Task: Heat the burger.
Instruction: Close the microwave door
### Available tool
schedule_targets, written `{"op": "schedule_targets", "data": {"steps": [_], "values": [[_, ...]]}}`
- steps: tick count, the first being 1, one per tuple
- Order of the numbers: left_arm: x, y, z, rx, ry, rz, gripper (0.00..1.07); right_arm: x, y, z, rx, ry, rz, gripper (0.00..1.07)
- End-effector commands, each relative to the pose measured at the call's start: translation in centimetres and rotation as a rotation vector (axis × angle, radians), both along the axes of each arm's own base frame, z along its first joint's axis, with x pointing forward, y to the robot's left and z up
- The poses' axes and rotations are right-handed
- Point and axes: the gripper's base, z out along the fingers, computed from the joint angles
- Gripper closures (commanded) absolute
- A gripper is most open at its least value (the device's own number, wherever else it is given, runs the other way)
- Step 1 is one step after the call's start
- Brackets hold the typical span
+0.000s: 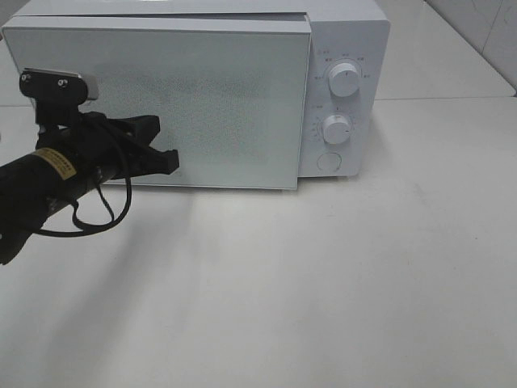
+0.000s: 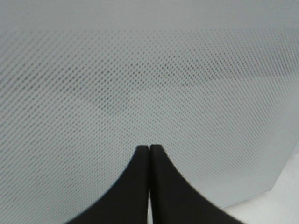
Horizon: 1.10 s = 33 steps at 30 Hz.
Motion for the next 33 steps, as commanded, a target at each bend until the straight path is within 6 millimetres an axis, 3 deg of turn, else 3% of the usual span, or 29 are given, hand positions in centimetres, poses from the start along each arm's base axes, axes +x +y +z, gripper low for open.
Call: {"op": "schedule_targets", "data": {"steps": [1,6,14,17,33], "values": [[0.8,-0.8,0.7,0.013,-0.007,-0.006,1.07,-0.4,-0.1,-0.1,-0.003,-0.028,-0.009,0.34],[3.0,-1.9,2.6,-0.007,-0.026,0.004,1.07,-0.4,-0.1,-0.1,-0.003,-0.028,-0.009,0.34],[4.6,-3.1,4.4,-0.015,-0.032,-0.002,1.07,-0.4,-0.1,-0.1,-0.003,-0.028,-0.009,0.34],[4.7,-3.3,4.5,-0.019,-0.033,-0.001,1.07,-0.4,-0.1,-0.1,-0.003,-0.028,-0.009,0.34],[7.3,-9.7,4.6,-0.042,-0.028,-0.076,1.07,-0.4,-0.1,-0.1,-0.003,-0.028,-0.009,0.34]]}}
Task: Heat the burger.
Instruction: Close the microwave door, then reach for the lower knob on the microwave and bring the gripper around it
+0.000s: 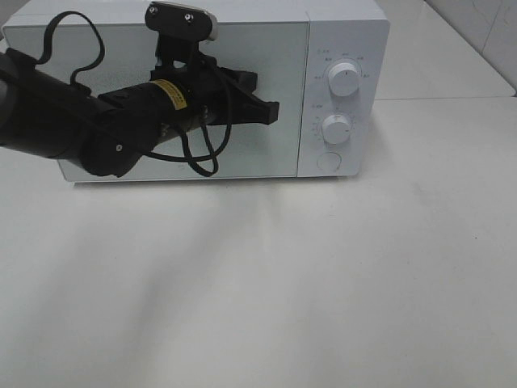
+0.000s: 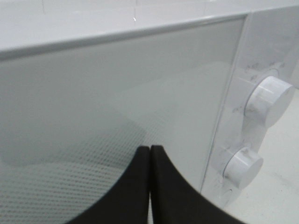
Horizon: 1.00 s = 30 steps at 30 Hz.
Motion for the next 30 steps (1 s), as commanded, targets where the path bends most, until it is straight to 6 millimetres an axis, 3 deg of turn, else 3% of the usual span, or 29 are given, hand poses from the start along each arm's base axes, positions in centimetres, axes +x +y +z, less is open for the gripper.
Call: {"op": "schedule_targets", "data": {"steps": [1,7,14,19,26,28,29,30], "values": [[1.8,0.3,1.0,-0.09,-0.007,0.09,1.07,-0.4,0.0,-0.1,0.0,-0.028,-0.007,0.34],[2.7,-1.2,1.2,-0.09,-0.004,0.072,1.07,-0.4,0.0,-0.1,0.0,-0.028,-0.007,0.34],[1.8,-3.0,1.9,-0.101,-0.028,0.027,1.07,-0.4,0.0,-0.1,0.0,-0.028,-0.007,0.34],[-0.5,-5.3,2.8,-0.096,-0.016,-0.045,1.07,-0.4,0.0,-0.1,0.0,-0.028,-0.007,0.34],[-3.2,-6.6,4.5,-0.025,0.086,-0.108,1.07,-0.4,0.0,-0.1,0.0,-0.028,-0.007,0.34],[-4.6,-6.5,5.4,0.044,0.18,-0.128,0.93,-0.4,0.0,-0.1,0.0,-0.028,-0.007,0.34],[-4.6,-6.5,5.4,0.044,0.18,-0.128,0.93,-0.4,0.0,-0.1,0.0,-0.028,-0.007,0.34],[-5.3,-6.2,5.7,0.097,0.242,-0.137,0.67,-0.4,0.0,-0.1,0.0,-0.028,-0.007,0.34]]}}
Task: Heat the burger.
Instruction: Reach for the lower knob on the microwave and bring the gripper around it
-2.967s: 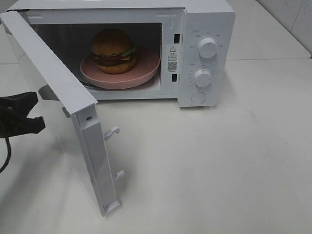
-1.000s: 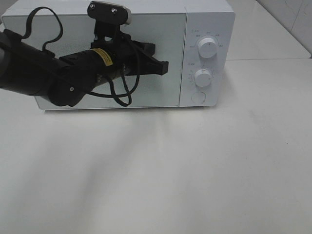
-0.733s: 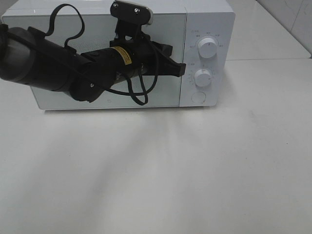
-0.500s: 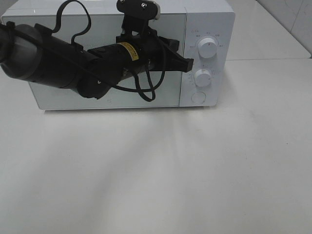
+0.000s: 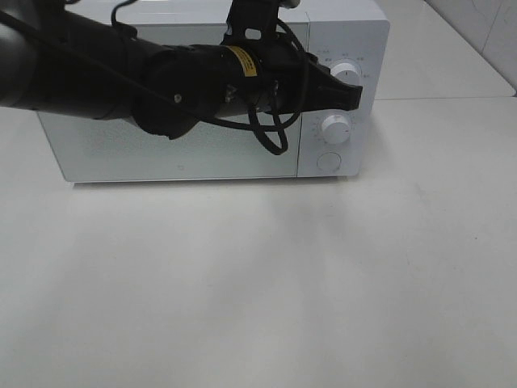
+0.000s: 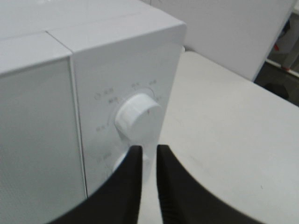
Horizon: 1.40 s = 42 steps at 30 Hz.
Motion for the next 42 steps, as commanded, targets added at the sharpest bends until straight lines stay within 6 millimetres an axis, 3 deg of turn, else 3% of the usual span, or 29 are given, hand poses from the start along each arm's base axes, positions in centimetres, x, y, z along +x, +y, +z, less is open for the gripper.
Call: {"op": "schedule_targets", "data": {"steps": [1,2,3,4,11,16,22,25,27,29,30,32,33,34,36,39,41,42], "values": [[-1.4,0.4,1.1,0.087,0.11,-0.022,0.49,-0.4,0.0,-0.1,0.001,-0.028,-0.006,0.34],[-1.4,0.4,1.1,0.087,0.11,-0.022,0.49,-0.4,0.0,-0.1,0.001,-0.028,-0.006,0.34],[-2.0,0.8,1.3,0.133,0.164,-0.026,0.16,-0.4,0.0,-0.1,0.001,-0.028,-0.006,0.34],[-2.3,1.1,1.4,0.159,0.197,-0.029,0.04,-0.4,0.0,-0.1,0.001,-0.028,-0.006,0.34],[-4.5,3.0,1.9,0.345,0.406,-0.052,0.09,-0.4,0.0,-0.1,0.001,-0.028,-0.006,0.34],[-7.5,6.0,3.1,0.602,0.605,-0.117,0.09,-0.4,0.0,-0.1,0.001,-0.028,-0.006,0.34],[-8.1,7.5,4.5,0.655,0.612,-0.109,0.09,-0.4,0.0,-0.1,0.001,-0.028,-0.006,0.34],[-7.6,9.2,5.8,0.642,0.6,-0.062,0.09,-0.4,0.0,-0.1,0.001,-0.028,-0.006,0.34],[-6.3,12.7,7.4,0.609,0.628,0.032,0.09,-0.4,0.0,-0.1,0.001,-0.028,-0.006,0.34],[-6.1,13.5,7.9,0.603,0.63,0.051,0.09,-0.4,0.0,-0.1,0.001,-0.028,-0.006,0.34],[-5.5,15.7,8.6,0.588,0.642,0.105,0.09,-0.4,0.0,-0.1,0.001,-0.028,-0.006,0.34],[-5.3,16.6,8.9,0.583,0.651,0.126,0.09,-0.4,0.0,-0.1,0.001,-0.028,-0.006,0.34],[-4.9,18.6,9.4,0.57,0.675,0.179,0.09,-0.4,0.0,-0.1,0.001,-0.028,-0.006,0.34],[-4.9,18.6,9.4,0.57,0.675,0.179,0.09,-0.4,0.0,-0.1,0.001,-0.028,-0.006,0.34],[-5.0,21.5,10.1,0.551,0.697,0.251,0.09,-0.4,0.0,-0.1,0.001,-0.028,-0.006,0.34],[-5.1,22.5,10.1,0.541,0.703,0.277,0.09,-0.4,0.0,-0.1,0.001,-0.028,-0.006,0.34],[-6.4,25.7,9.4,0.491,0.756,0.365,0.09,-0.4,0.0,-0.1,0.001,-0.028,-0.006,0.34],[-6.4,25.7,9.4,0.491,0.756,0.365,0.09,-0.4,0.0,-0.1,0.001,-0.028,-0.006,0.34]]}}
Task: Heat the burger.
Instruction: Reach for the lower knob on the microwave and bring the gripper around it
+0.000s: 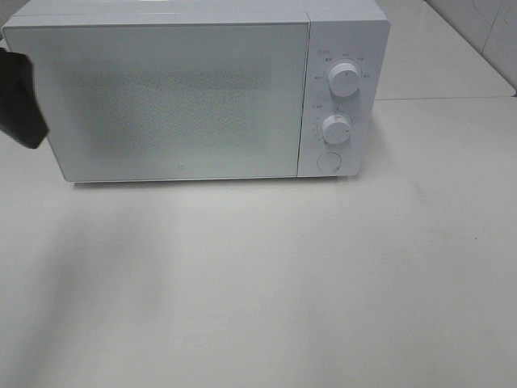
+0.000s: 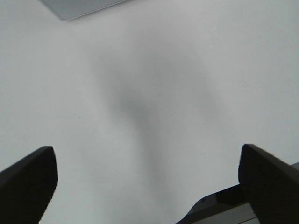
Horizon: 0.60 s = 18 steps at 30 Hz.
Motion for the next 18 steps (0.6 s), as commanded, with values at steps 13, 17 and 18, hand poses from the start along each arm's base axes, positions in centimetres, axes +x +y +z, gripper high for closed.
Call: {"op": "schedule_targets", "data": {"steps": [13,17,18], "values": [[-10.6,5.6,-3.3,0.019,-0.02,0.122,0.09,-0.4,0.0,-0.1,0.001,-0.028,-0.006,0.34],[-12.6,6.0,-4.0,0.031,-0.077,0.122,0.09,-0.4,0.0,-0.1,0.001,-0.028,-0.006,0.34],[-13.1,6.2,-4.3,0.036,-0.096,0.121,0.09,-0.4,0.0,-0.1,0.001,-0.028,-0.006,0.34]]}}
